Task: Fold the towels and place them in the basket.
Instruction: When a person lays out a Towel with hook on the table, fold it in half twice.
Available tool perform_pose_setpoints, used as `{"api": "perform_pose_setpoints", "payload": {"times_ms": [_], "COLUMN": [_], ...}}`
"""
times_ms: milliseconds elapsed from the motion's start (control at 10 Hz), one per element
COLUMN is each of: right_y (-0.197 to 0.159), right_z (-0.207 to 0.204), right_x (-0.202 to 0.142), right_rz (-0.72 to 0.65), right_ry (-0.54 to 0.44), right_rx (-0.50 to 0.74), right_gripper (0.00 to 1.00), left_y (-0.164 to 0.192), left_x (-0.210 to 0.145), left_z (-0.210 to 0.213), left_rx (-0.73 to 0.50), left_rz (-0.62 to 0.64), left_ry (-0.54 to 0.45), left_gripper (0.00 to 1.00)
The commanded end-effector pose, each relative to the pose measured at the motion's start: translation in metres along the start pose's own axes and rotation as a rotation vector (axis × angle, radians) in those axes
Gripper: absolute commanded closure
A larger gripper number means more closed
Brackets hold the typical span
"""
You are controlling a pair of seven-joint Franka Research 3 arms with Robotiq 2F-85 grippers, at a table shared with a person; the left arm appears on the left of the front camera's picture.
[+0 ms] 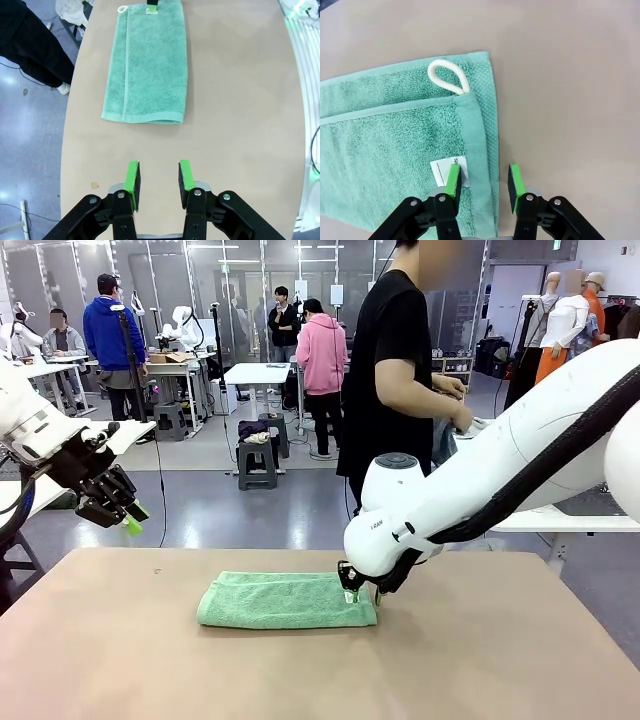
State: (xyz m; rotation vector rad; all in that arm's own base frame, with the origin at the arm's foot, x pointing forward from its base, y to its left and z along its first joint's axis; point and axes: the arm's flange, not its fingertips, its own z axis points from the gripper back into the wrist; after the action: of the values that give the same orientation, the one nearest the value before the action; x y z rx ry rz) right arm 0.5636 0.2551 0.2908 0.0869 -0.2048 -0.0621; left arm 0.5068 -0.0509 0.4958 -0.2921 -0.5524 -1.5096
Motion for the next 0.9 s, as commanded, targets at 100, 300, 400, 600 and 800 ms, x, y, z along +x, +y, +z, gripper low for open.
{"api": "perform_pose_setpoints", "payload": {"times_ms": [100, 300, 400, 600, 800], "right_y": [0.0117, 0.0117, 0.0119, 0.0119, 0.0054], "right_z": [-0.0072, -0.0068, -0.0073, -0.0079, -0.0061], "right_x": [0.0052, 0.007, 0.0066, 0.0041, 0.0003], "right_rz": [-0.022, -0.024, -0.034, -0.032, -0.01], "right_ry": [0.014, 0.02, 0.033, 0.037, 0.038], "right_rx": [-0.014, -0.021, -0.039, -0.064, -0.079], "right_gripper": [0.71, 0.91, 0.76, 0.96, 1.0], "left_y": [0.0009, 0.0009, 0.0009, 0.0009, 0.0009], "left_x": [0.0004, 0.0004, 0.0004, 0.0004, 0.0004], "left_z": [0.0018, 0.0018, 0.0018, 0.0018, 0.0018], "left_rx": [0.004, 0.004, 0.004, 0.004, 0.004], "left_rz": [-0.001, -0.001, -0.001, -0.001, -0.001], "left_ry": [-0.001, -0.001, -0.001, -0.001, -0.001], "left_gripper": [0.58, 0.58, 0.58, 0.58, 0.58]}}
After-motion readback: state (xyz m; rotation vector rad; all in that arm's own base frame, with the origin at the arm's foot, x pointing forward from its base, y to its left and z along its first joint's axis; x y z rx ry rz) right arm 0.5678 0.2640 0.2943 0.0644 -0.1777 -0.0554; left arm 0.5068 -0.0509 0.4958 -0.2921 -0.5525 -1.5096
